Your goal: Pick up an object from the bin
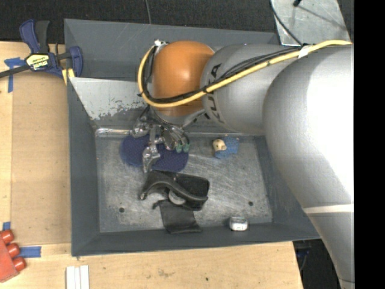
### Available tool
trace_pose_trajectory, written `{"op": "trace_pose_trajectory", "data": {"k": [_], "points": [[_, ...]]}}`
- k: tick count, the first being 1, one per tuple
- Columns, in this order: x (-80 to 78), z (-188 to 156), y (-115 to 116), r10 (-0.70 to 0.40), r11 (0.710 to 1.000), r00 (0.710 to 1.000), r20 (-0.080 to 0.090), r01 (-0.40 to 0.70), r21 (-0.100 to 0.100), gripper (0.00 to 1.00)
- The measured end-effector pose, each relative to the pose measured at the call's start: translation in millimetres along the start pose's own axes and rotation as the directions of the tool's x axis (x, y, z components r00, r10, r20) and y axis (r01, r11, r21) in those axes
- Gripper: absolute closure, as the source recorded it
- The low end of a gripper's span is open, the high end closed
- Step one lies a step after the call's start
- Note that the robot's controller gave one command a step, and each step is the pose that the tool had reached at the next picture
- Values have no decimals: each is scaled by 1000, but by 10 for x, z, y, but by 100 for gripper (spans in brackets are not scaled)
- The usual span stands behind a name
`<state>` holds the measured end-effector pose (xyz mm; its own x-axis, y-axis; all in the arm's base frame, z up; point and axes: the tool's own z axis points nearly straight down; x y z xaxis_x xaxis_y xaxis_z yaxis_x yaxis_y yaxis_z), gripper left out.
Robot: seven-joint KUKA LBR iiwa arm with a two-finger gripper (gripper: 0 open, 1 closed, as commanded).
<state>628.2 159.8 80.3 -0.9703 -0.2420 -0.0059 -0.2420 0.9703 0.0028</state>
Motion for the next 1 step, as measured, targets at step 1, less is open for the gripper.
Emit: {"op": "trace_pose_trajectory", "data": {"k": [1], "points": [[107, -1529, 331, -367, 930, 930, 4, 367, 3, 100]]}}
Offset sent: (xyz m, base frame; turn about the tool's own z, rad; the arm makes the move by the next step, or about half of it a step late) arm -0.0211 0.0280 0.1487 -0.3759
